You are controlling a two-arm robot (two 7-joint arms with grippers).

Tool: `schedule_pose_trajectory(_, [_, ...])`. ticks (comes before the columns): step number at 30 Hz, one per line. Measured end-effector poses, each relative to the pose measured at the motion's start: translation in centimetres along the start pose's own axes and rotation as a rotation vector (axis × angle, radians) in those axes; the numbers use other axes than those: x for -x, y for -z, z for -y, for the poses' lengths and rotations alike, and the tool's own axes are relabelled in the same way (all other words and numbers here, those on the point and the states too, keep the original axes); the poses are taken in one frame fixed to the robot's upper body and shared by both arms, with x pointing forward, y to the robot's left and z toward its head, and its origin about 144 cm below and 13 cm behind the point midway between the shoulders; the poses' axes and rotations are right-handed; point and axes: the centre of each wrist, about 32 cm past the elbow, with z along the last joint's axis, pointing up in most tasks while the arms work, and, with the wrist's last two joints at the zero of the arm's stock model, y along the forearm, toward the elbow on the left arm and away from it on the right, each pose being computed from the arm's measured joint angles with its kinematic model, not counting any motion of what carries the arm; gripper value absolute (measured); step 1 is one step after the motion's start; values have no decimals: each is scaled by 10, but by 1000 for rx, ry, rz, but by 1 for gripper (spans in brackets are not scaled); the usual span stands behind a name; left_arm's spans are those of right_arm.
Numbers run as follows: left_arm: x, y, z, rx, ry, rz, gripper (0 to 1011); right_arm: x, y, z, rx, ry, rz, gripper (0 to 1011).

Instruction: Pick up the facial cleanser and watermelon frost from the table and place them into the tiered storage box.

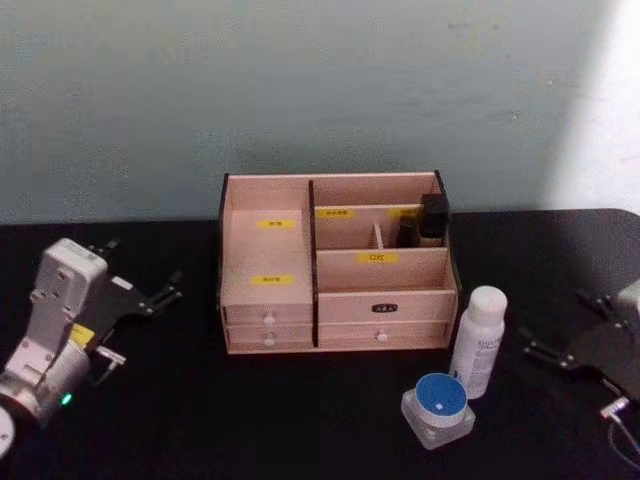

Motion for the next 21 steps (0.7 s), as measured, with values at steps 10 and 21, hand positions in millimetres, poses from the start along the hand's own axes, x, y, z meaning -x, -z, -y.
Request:
schedule_pose_trajectory(10, [0,0,0,0,0,0,1001,-7,-7,29,40,-112,-25,1002])
schedule_pose_trajectory(21, [0,0,0,0,0,0,1001,-12,-15,41,56,-250,-140,1002])
